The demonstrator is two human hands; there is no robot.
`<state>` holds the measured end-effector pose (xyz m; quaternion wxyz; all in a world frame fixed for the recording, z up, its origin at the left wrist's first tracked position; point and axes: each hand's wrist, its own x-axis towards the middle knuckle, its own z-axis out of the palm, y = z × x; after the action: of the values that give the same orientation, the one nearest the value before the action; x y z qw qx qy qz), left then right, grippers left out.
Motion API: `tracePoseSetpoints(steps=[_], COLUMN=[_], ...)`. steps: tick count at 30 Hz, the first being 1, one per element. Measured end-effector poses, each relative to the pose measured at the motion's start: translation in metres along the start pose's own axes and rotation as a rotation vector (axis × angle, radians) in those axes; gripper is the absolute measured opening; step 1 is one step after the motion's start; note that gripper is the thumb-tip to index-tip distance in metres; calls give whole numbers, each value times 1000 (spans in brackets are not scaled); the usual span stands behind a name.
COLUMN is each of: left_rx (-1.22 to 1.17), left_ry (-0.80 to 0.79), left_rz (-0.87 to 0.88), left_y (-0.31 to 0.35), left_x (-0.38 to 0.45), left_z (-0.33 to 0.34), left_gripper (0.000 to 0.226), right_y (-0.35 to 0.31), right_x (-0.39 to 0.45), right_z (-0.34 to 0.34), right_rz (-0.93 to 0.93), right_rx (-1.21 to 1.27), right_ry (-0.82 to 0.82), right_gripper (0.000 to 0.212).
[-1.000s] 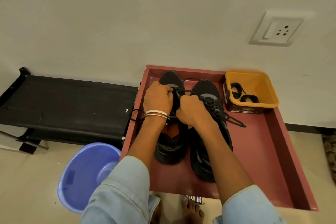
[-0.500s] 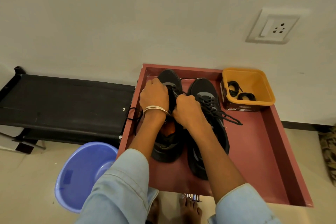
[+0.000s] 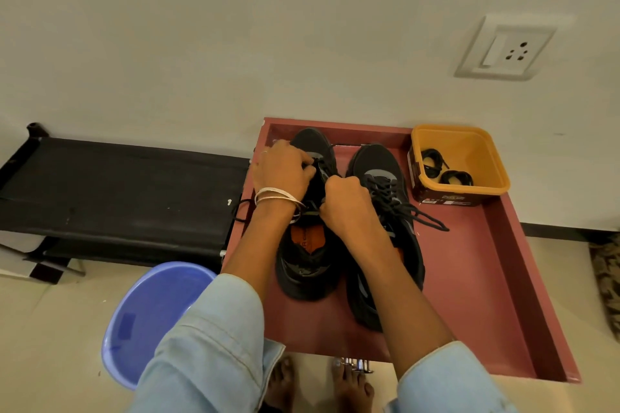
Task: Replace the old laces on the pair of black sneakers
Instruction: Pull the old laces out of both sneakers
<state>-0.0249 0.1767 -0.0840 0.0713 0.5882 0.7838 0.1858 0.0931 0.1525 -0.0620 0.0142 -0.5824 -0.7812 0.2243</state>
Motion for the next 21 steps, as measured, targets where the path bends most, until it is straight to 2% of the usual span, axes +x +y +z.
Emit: tracePoseSetpoints(steps=[6, 8, 12, 14, 16, 18, 21], left_rx=[6, -141, -447, -526, -554, -552, -320], left_ry=[33, 41, 199, 242, 258, 230, 83], left_rz=[7, -110, -455, -557, -497, -261, 9], left_y=[5, 1, -15, -21, -21, -15, -2], left_x=[2, 3, 3, 2, -1, -3, -2], left_z=[9, 7, -7, -12, -17, -20, -15], left_gripper=[27, 29, 33, 29, 24, 29, 29], right_y=[1, 1, 0, -1, 0, 0, 0], right_x=[2, 1, 1, 2, 2, 3, 3], right_z=[4, 5, 7, 8, 8, 8, 7], right_rz=[-21, -14, -16, -18, -18, -19, -16], right_rx=[-13, -11, -30, -38, -43, -52, -59], right_ry=[29, 34, 49, 45, 41, 39, 26], right_gripper=[16, 16, 9, 8, 8, 8, 12])
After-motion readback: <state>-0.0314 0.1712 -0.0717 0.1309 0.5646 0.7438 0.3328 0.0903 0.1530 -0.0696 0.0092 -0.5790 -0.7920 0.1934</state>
